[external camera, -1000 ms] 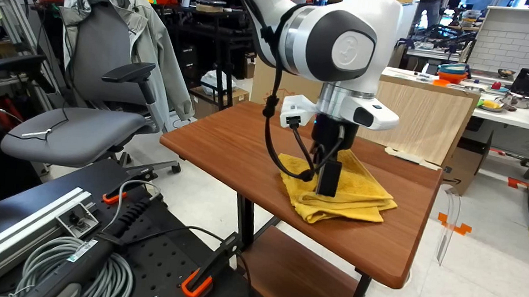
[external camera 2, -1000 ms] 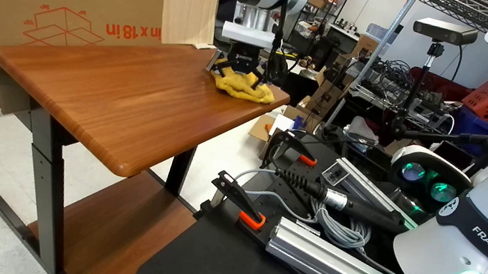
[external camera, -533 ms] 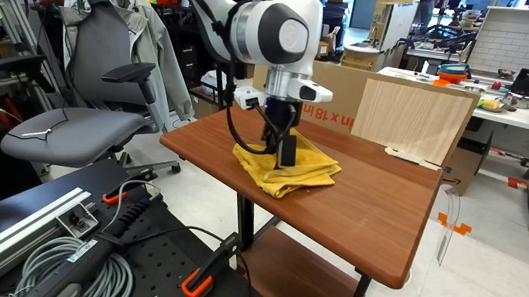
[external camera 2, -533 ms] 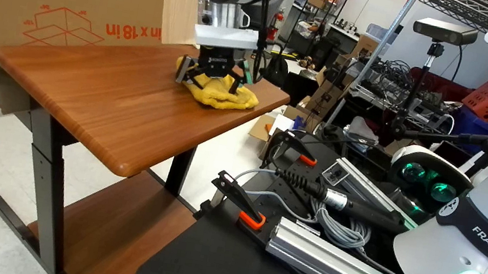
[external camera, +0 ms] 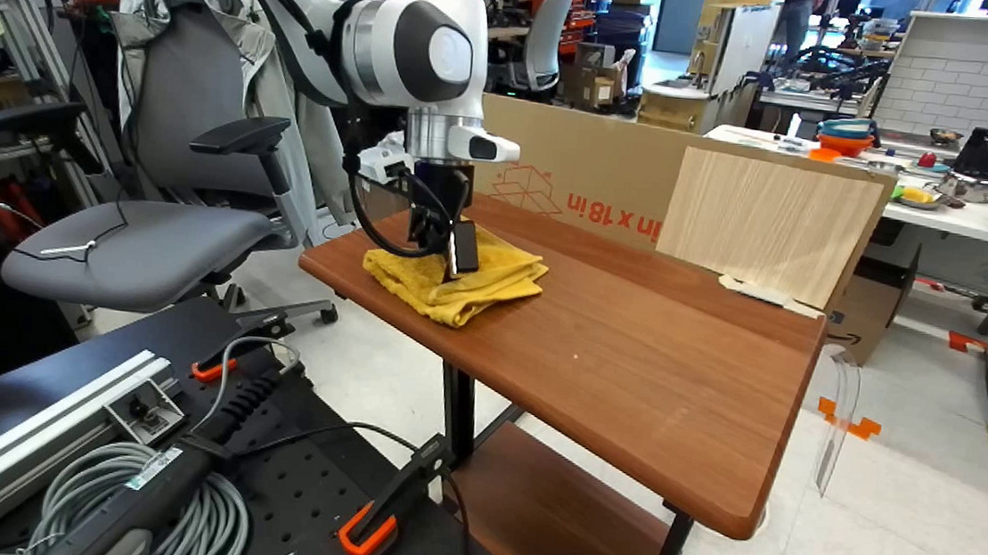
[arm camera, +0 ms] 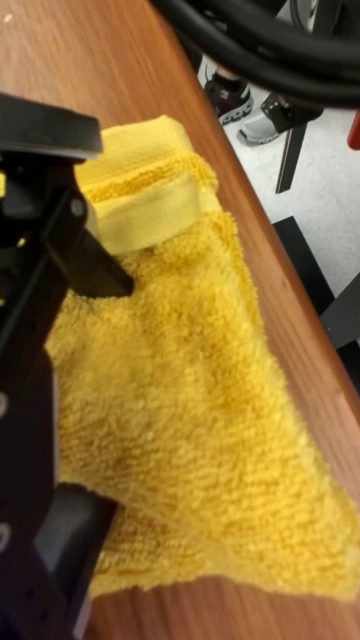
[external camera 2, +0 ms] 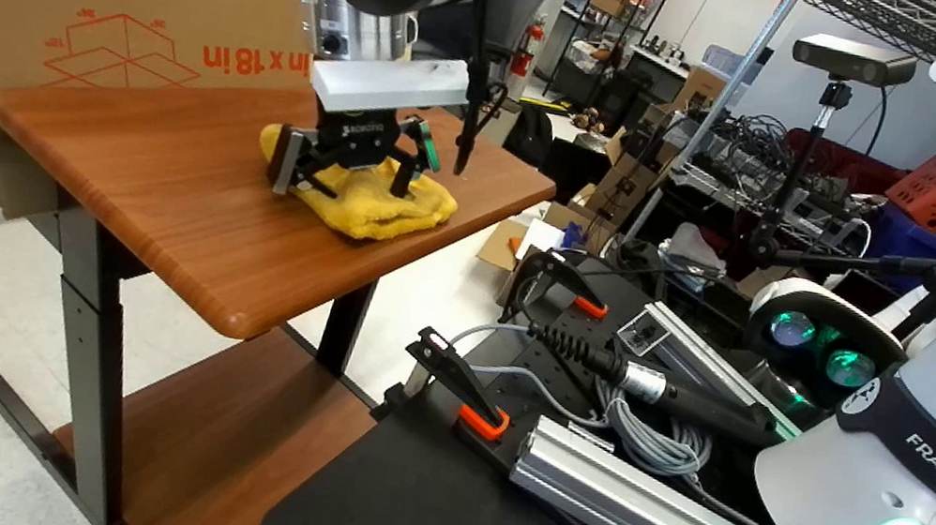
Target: Use the yellow towel to wipe the table
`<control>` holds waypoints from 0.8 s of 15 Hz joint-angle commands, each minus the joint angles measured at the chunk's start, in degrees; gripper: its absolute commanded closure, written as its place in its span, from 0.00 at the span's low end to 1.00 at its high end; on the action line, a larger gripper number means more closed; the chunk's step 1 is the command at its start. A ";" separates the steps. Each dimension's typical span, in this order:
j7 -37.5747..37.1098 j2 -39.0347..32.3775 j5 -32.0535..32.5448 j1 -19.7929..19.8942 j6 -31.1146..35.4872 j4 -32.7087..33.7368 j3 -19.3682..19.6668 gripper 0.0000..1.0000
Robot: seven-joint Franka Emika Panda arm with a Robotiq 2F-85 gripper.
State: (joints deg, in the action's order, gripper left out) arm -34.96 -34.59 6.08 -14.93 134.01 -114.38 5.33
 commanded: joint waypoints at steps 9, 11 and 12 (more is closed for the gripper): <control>-10.85 -15.77 -8.56 3.22 3.46 27.99 -0.41 0.00; -10.12 -16.36 -11.29 6.33 -0.50 29.79 -0.89 0.00; -9.58 -15.69 -12.15 7.78 -0.52 28.53 -0.64 0.00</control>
State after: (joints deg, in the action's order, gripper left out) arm -45.19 -48.08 -2.90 -11.33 137.20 -89.21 5.13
